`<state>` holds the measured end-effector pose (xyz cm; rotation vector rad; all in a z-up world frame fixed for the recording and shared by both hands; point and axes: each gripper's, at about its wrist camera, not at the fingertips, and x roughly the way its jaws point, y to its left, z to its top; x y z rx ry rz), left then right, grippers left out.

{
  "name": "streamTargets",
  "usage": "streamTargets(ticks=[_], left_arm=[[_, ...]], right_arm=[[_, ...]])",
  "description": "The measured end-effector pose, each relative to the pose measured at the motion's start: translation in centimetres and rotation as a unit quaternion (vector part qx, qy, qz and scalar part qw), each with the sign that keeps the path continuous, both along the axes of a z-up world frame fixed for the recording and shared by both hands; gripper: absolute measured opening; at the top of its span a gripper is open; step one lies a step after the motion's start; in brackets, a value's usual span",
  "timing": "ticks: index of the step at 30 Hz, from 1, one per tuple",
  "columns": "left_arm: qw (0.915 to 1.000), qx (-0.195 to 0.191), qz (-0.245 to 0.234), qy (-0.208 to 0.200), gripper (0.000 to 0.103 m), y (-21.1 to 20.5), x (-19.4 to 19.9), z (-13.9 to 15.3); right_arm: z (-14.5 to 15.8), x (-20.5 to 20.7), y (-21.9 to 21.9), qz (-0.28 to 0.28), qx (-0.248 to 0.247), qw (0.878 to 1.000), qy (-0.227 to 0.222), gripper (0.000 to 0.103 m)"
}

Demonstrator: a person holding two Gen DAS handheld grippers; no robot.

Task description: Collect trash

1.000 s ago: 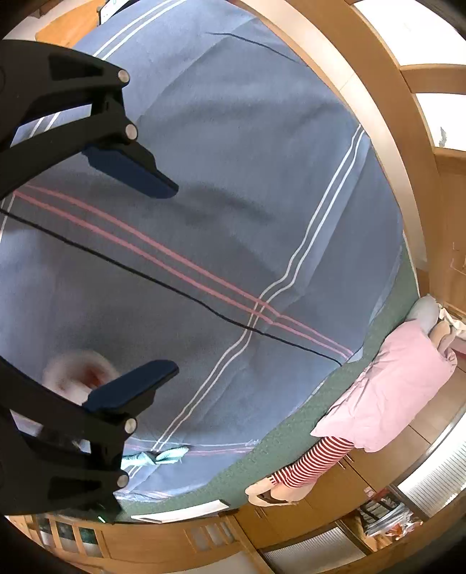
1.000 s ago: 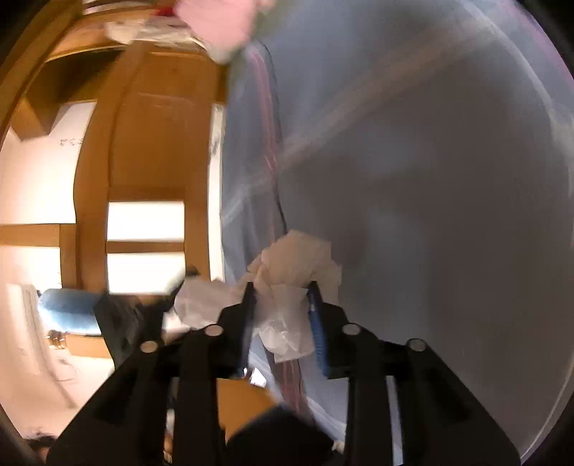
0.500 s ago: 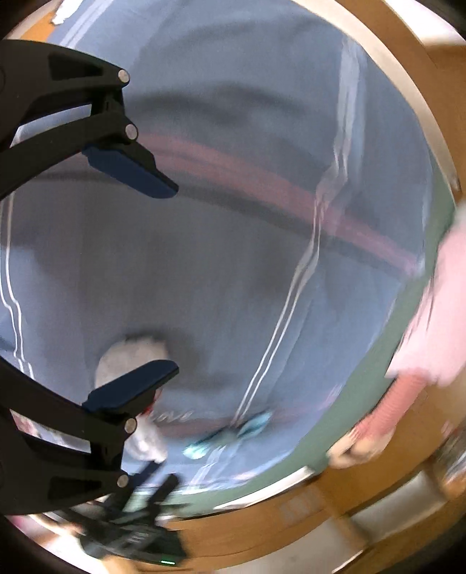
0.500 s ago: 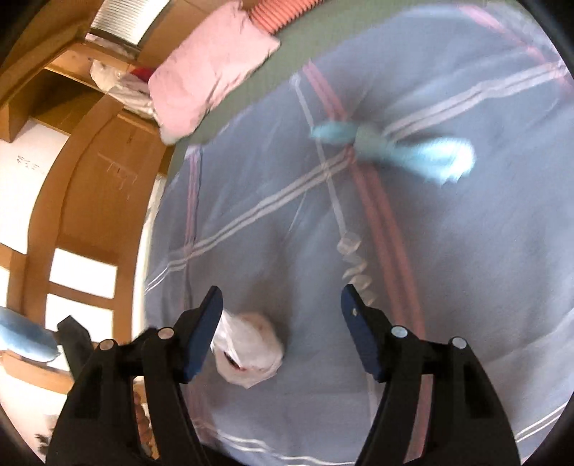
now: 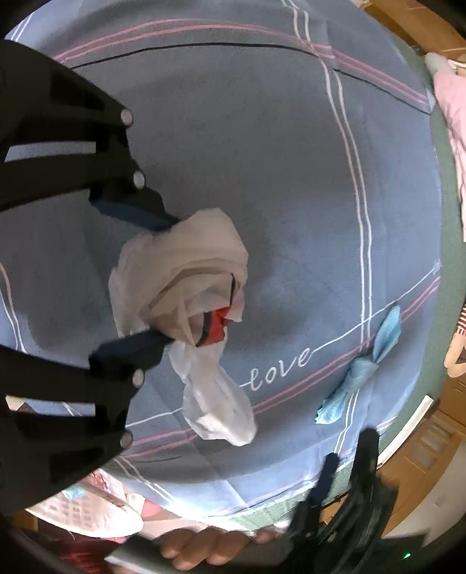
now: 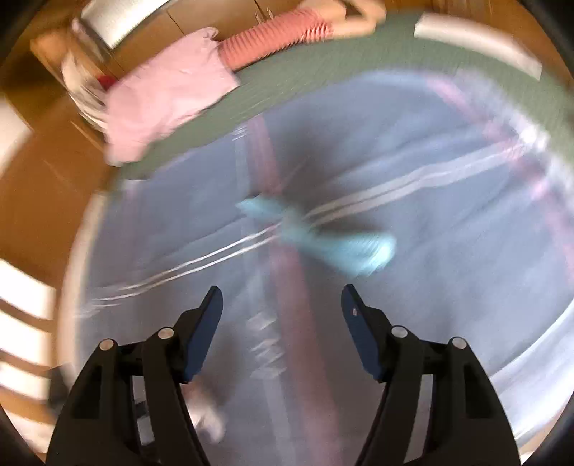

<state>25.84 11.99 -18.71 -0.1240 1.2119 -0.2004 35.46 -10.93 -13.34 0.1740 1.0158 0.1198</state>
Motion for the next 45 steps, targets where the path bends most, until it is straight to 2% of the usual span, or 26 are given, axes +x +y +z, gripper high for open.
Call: streamTargets(ticks=[1, 4, 8, 10, 12, 13, 14, 15, 16, 17, 19, 24, 32, 37, 45], left_arm=[[1.0000, 0.006, -0.002, -0.006, 0.039, -0.1, -0.1, 0.2], [0.9996, 0.017, 0.004, -0.021, 0.033, -0.1, -0.5, 1.0], [0.9968, 0.052, 0.019, -0.057, 0.033, 0.4, -0.9, 2.9], [0.9961, 0.047, 0.028, -0.069, 0.033, 1.0, -1.0, 3.8], [0.9953, 0.046, 0.035, -0.077, 0.033, 1.5, -1.0, 4.3], [0.9948, 0.047, 0.039, -0.081, 0.032, 1.6, -0.8, 4.5], [0.9944, 0.049, 0.043, -0.083, 0.032, 1.8, -0.8, 4.7], [0.9940, 0.048, 0.048, -0.085, 0.032, 2.0, -0.7, 4.8], [0.9938, 0.045, 0.053, -0.086, 0.032, 2.1, -0.7, 4.9], [0.9936, 0.042, 0.057, -0.088, 0.032, 2.2, -0.6, 5.0], [0.9929, 0.043, 0.061, -0.093, 0.031, 2.3, -0.7, 5.4], [0.9885, 0.072, 0.071, -0.112, 0.031, 3.0, -1.5, 6.0], [0.9814, 0.098, 0.101, -0.130, 0.030, 4.6, -2.2, 7.1], [0.9787, 0.097, 0.107, -0.146, 0.030, 5.0, -2.4, 7.6], [0.9742, 0.113, 0.097, -0.170, 0.030, 4.4, -4.2, 8.4]], right_arm=[[-0.3, 0.8, 1.0, 0.006, -0.045, 0.999, -0.011, 0.069], [-2.1, 3.2, 3.7, 0.033, -0.142, 0.989, -0.017, 0.070], [-4.8, 5.6, 4.9, 0.043, -0.179, 0.983, 0.006, 0.070], [-5.7, 6.5, 4.9, 0.033, -0.181, 0.983, 0.015, 0.070], [-6.5, 7.2, 4.7, 0.034, -0.156, 0.987, 0.024, 0.070], [-7.0, 7.4, 4.6, 0.033, -0.144, 0.988, 0.034, 0.067], [-7.1, 7.5, 4.5, 0.033, -0.129, 0.990, 0.037, 0.057], [-7.1, 7.2, 4.5, 0.033, -0.114, 0.992, 0.036, 0.051], [-7.0, 6.9, 4.6, 0.037, -0.105, 0.993, 0.031, 0.037], [-6.8, 6.7, 5.1, 0.043, -0.106, 0.993, 0.032, 0.030], [-6.7, 6.0, 5.6, 0.059, -0.113, 0.991, 0.029, 0.029], [-5.6, 2.7, 6.5, 0.096, -0.136, 0.986, 0.015, 0.029], [-2.1, -5.2, 6.0, 0.115, -0.112, 0.987, -0.005, 0.029], [-0.9, -9.7, 5.8, 0.118, -0.105, 0.988, -0.006, 0.029], [0.7, -14.0, 4.9, 0.103, -0.108, 0.989, -0.021, 0.029]])
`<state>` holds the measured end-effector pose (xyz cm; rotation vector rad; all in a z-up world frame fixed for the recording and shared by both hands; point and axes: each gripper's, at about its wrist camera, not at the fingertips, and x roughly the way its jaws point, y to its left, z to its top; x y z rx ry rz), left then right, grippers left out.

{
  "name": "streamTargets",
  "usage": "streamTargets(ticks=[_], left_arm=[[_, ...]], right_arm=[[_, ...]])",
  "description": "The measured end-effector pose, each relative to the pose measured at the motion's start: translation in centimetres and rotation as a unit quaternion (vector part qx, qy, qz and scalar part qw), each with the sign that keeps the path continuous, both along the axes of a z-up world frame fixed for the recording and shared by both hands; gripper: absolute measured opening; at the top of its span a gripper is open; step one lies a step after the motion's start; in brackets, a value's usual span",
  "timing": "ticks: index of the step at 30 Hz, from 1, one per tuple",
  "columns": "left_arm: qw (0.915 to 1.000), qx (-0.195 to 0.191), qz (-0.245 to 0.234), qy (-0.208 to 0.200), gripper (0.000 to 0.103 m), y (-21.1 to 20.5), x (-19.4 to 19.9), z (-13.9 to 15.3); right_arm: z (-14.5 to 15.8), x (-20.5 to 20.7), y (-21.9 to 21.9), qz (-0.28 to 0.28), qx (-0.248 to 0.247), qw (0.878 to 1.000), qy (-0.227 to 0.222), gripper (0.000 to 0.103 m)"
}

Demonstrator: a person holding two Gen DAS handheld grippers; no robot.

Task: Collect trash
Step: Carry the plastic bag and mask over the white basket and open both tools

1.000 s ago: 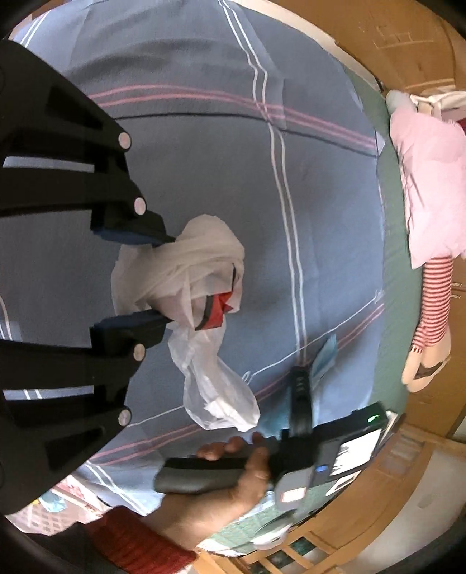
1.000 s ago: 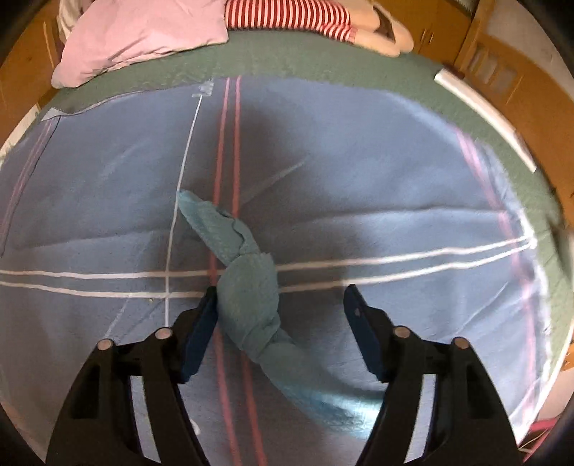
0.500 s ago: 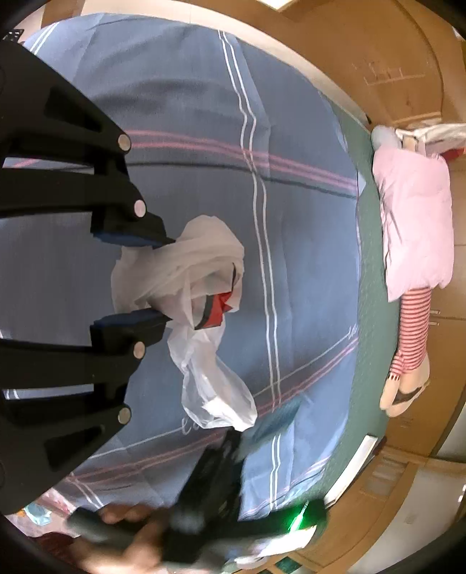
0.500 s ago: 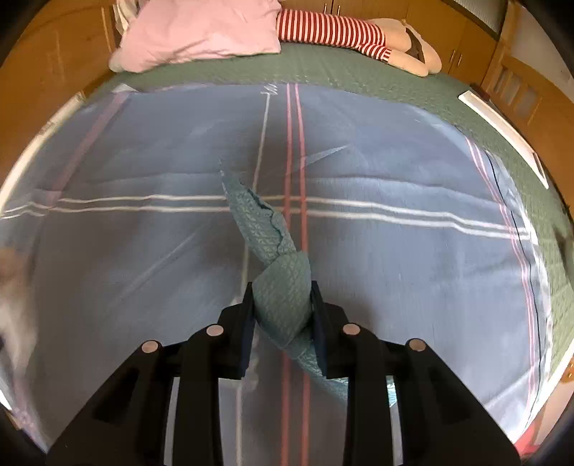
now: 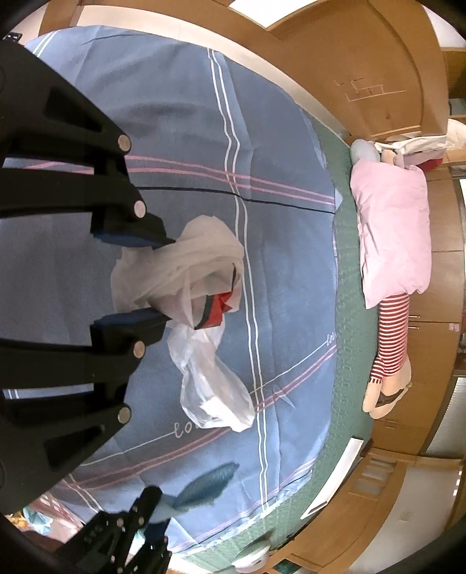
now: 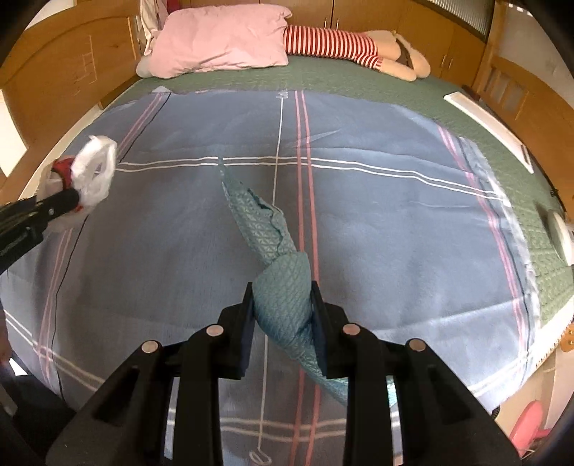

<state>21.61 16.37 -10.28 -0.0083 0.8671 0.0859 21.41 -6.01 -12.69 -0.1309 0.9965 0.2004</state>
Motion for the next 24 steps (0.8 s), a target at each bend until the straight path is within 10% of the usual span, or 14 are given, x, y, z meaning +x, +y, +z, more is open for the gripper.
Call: streamTargets(ticks=[14, 24], left_arm=[[0.9933, 0.026, -0.045, -0.103, 0.029, -3.7, -7.8, 5.0], [0.9874, -0.010, -0.120, -0.102, 0.029, -11.3, -15.7, 7.2]], right_arm=[[6.8, -7.8, -5.7, -0.017, 0.049, 0.997, -0.053, 0.029], [7.3, -19.2, -13.2, -0.052, 0.018, 0.998, -0.034, 0.029]])
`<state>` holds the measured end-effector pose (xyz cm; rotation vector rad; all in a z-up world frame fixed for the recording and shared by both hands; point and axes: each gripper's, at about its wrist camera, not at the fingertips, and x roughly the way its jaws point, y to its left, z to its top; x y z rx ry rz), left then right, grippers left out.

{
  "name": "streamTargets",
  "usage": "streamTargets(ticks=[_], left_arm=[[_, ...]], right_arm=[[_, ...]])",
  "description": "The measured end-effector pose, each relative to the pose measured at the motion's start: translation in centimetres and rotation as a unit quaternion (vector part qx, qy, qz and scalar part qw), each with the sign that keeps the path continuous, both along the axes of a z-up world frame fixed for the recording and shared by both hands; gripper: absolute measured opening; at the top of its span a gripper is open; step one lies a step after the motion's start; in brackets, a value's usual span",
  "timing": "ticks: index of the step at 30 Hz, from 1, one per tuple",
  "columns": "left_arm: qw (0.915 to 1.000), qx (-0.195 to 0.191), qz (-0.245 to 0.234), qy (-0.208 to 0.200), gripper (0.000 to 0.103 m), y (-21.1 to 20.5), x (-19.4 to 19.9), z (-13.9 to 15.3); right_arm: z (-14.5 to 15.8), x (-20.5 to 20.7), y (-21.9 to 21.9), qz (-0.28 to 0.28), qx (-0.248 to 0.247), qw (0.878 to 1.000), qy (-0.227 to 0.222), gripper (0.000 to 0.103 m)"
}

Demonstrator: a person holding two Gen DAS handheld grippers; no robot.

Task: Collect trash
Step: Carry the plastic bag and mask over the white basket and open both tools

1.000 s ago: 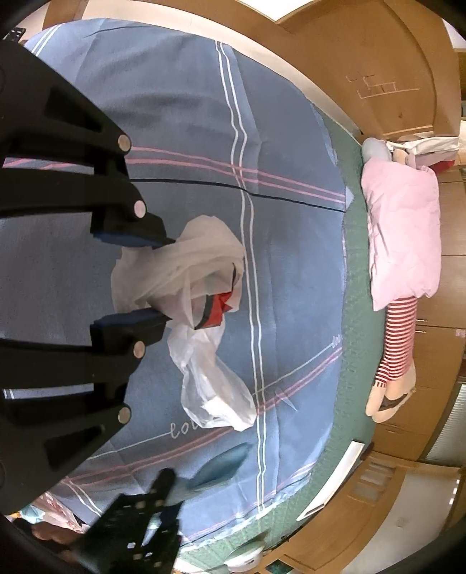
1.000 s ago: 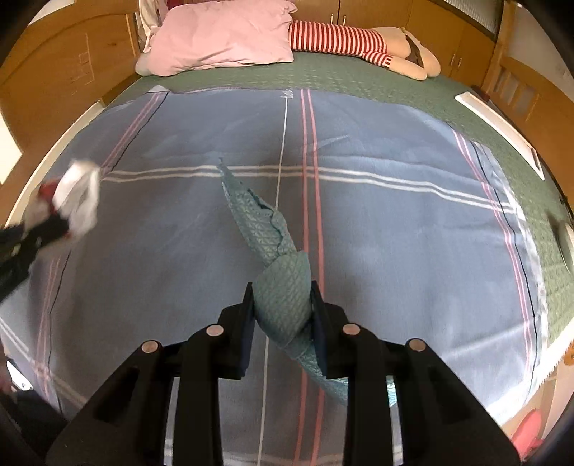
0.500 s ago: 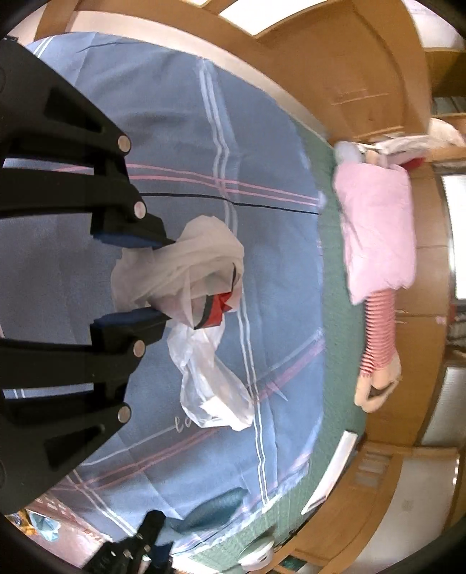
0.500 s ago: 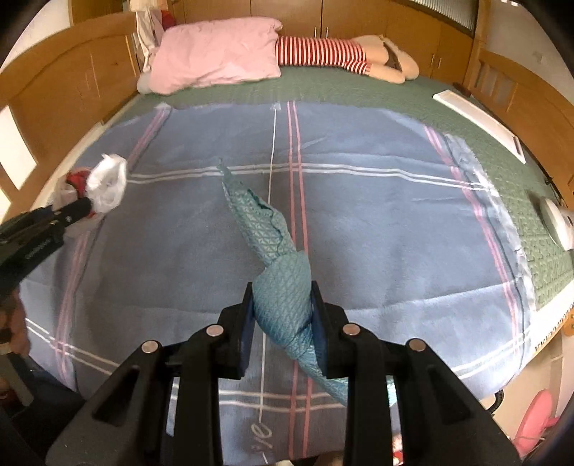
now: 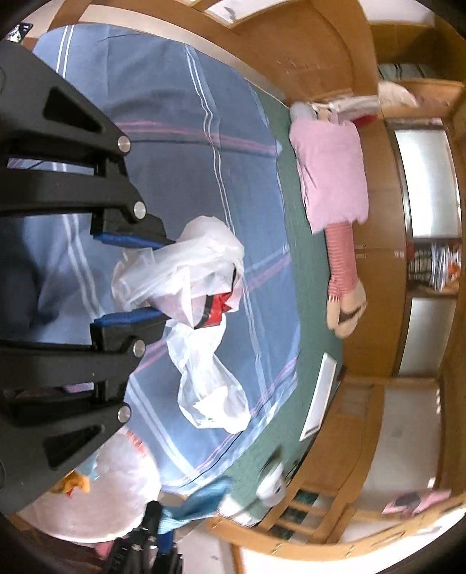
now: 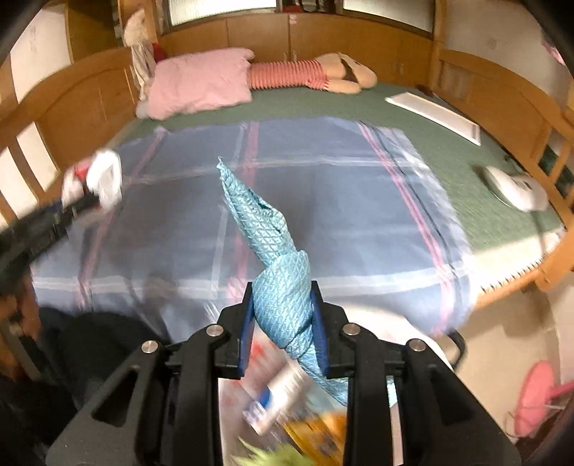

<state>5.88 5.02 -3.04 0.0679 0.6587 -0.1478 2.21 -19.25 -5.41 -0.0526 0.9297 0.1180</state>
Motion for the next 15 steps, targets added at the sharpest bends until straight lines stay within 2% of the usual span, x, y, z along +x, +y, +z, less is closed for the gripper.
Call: streamTargets(ticks=[4, 6, 7, 8, 10, 13, 15], left_arm=[[0.9992, -0.001, -0.039, 0.005, 0.029, -3.5, -1.8, 0.2], [0.9978, 0.000, -0.065, 0.011, 0.029, -5.4, -2.6, -0.1], [0.9970, 0.001, -0.076, 0.015, 0.029, -6.2, -2.9, -0.3], [0.9962, 0.001, -0.085, 0.019, 0.029, -6.9, -3.2, -0.6], [0.9932, 0.001, -0.111, 0.035, 0.029, -8.7, -4.0, -1.4], [0.9877, 0.003, -0.144, 0.060, 0.029, -11.1, -5.2, -2.6], [0.9824, 0.006, -0.171, 0.074, 0.030, -12.8, -6.0, -3.5]], right_arm=[[-3.6, -3.0, -2.7, -0.032, 0.013, 0.998, 0.059, 0.030], [-5.6, -3.9, -3.6, -0.041, 0.027, 0.994, 0.098, 0.038], [-6.0, -4.3, -3.8, -0.046, 0.032, 0.993, 0.106, 0.050], [-6.1, -4.7, -4.1, -0.055, 0.036, 0.993, 0.101, 0.063], [-5.2, -5.5, -5.0, -0.080, 0.044, 0.993, 0.069, 0.075], [-2.5, -6.6, -7.4, -0.135, 0.071, 0.988, 0.009, 0.076], [-0.4, -7.5, -9.3, -0.170, 0.095, 0.980, -0.035, 0.076]])
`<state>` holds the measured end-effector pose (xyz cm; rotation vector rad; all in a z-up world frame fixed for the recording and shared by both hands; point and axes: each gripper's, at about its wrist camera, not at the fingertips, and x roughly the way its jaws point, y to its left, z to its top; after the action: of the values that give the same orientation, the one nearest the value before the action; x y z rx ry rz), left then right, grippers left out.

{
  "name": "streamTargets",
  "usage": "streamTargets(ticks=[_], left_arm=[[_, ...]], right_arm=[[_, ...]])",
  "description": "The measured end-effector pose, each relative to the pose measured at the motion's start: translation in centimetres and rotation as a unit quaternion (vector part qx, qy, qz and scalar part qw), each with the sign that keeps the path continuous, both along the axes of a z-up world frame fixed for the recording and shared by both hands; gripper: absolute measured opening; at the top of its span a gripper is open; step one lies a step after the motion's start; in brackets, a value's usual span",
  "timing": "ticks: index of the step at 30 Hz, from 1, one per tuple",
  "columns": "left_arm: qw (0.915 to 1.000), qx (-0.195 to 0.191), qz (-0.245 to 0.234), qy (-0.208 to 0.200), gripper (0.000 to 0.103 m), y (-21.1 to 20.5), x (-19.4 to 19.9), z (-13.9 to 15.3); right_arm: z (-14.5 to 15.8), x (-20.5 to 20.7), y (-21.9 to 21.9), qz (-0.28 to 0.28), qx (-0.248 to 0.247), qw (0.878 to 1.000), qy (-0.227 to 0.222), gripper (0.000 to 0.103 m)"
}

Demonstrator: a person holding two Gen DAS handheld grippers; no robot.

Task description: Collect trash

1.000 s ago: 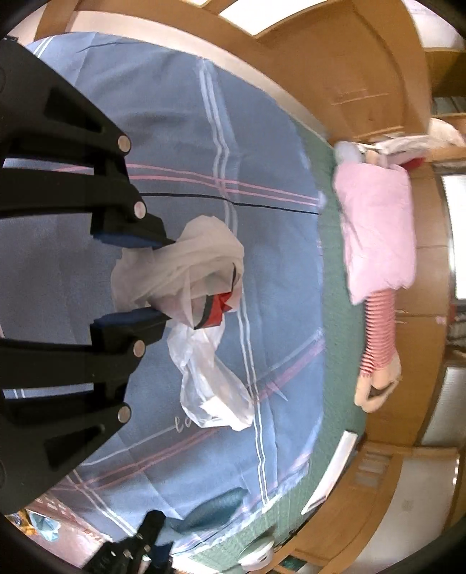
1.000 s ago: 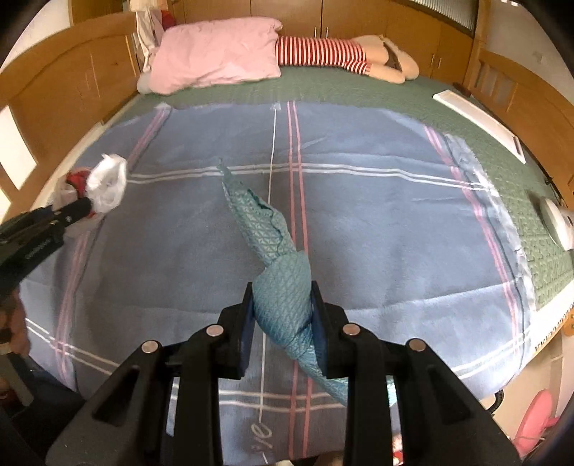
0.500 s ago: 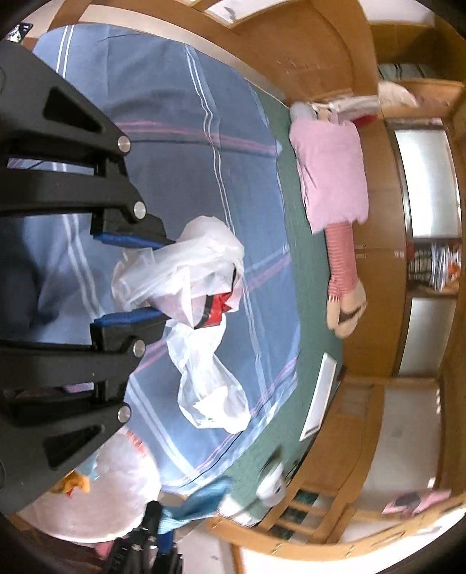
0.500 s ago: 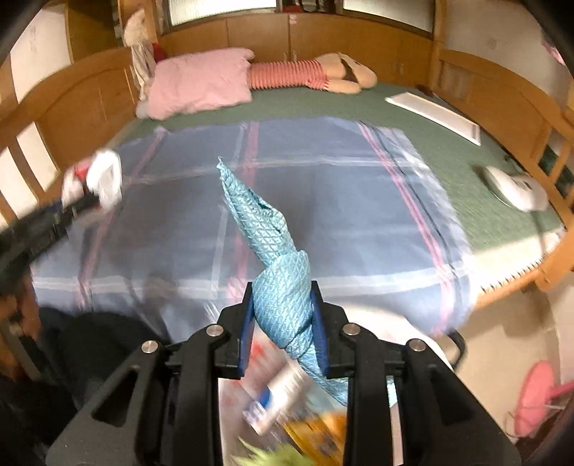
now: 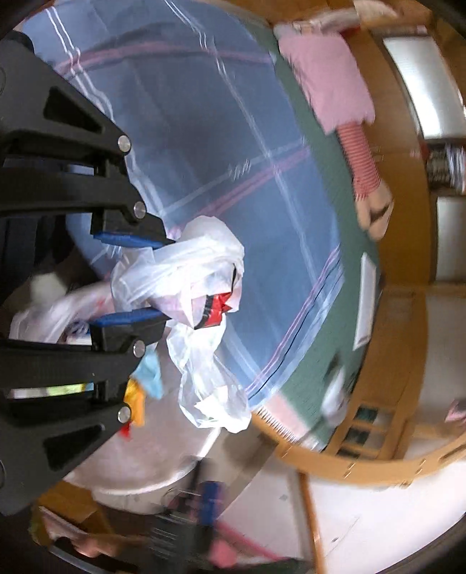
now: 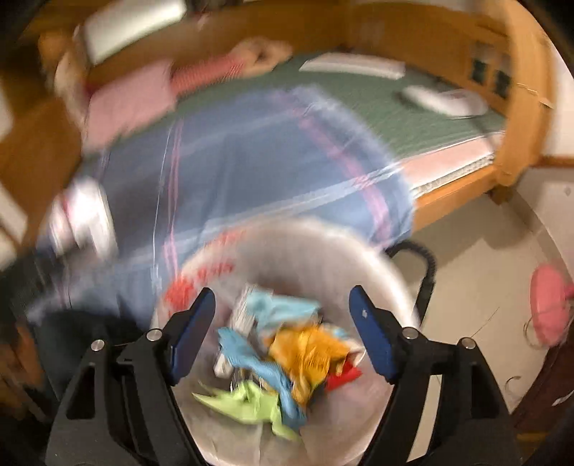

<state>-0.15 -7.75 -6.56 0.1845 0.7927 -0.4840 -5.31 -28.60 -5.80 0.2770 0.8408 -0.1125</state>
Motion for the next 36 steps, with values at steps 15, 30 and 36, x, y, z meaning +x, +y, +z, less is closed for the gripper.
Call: streamTargets(ticks=[15, 30, 36], left_arm=[[0.9975, 0.015, 0.062, -0.028, 0.096, -0.7, -2.5, 1.9], [0.9786, -0.003, 0.188, -0.084, 0.100, 4.5, -4.1, 7.4], [0.9775, -0.008, 0.195, -0.081, 0.100, 5.1, -4.1, 7.5]], right_arm=[[5.6, -2.3, 0.5, -0.041, -0.039, 0.997, -0.059, 0.090], [6.2, -2.4, 7.1, 0.040, -0.124, 0.988, -0.078, 0.098], [6.1, -2.3, 7.6, 0.049, -0.120, 0.989, -0.074, 0.098]])
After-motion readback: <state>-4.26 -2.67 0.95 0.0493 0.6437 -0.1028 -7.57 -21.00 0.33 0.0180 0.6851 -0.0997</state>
